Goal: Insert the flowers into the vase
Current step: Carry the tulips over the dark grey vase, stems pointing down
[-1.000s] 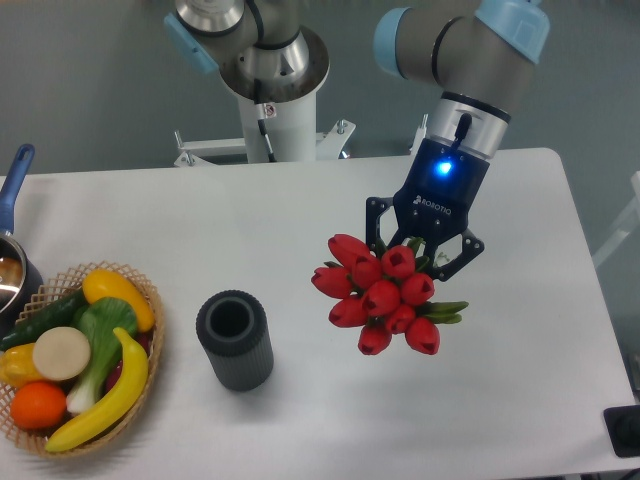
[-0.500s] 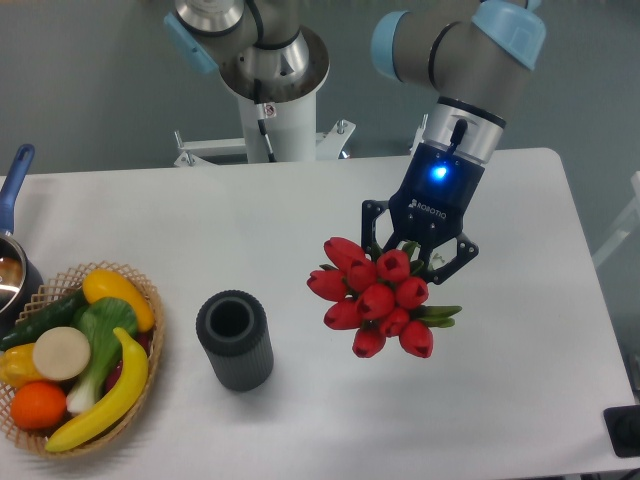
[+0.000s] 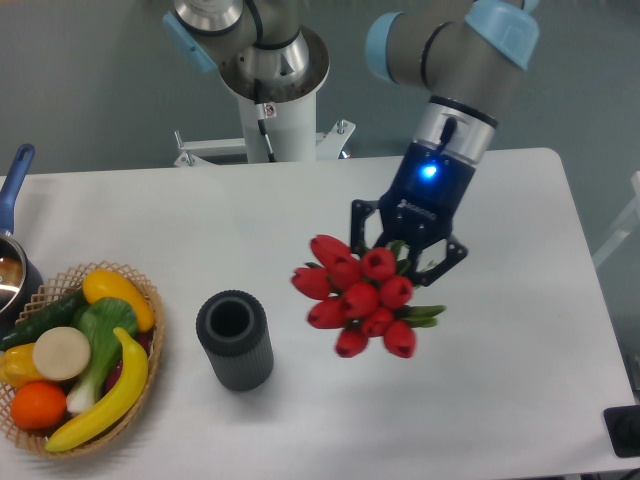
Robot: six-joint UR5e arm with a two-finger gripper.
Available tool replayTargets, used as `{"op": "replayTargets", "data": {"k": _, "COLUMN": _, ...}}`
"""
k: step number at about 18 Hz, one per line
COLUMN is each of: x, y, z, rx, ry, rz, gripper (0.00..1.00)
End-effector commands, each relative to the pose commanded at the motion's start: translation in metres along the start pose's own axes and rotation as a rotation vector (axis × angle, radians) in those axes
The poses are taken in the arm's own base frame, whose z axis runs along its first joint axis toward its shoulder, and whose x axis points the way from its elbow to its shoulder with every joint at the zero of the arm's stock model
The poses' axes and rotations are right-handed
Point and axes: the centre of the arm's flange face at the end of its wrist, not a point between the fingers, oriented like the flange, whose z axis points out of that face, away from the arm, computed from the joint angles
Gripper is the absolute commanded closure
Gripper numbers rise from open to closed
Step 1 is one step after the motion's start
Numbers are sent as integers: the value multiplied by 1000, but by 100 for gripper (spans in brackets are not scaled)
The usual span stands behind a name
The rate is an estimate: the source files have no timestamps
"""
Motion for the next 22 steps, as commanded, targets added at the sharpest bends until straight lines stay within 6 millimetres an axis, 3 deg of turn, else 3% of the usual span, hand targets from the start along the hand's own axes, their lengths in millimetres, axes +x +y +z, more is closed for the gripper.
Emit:
{"op": "replayTargets", "data": {"k": 9, "x": 39, "y": -38, "z": 35, "rx": 262, "ry": 248, "rz": 35, "gripper": 62}}
{"op": "replayTargets", "data": {"k": 12, "x": 54, "y": -38, "z": 53, "rx": 279, "ry": 302, "rz": 26, "gripper": 62}}
{"op": "replayTargets", "data": {"k": 14, "x": 59, "y": -40, "z": 55, "rx": 312, "ry": 332, "rz": 21, "gripper": 62}}
{"op": "replayTargets", "data": {"k": 22, "x": 75, "y": -17, "z": 65, "rx": 398, "ry": 423, "rz": -60, "gripper": 62}}
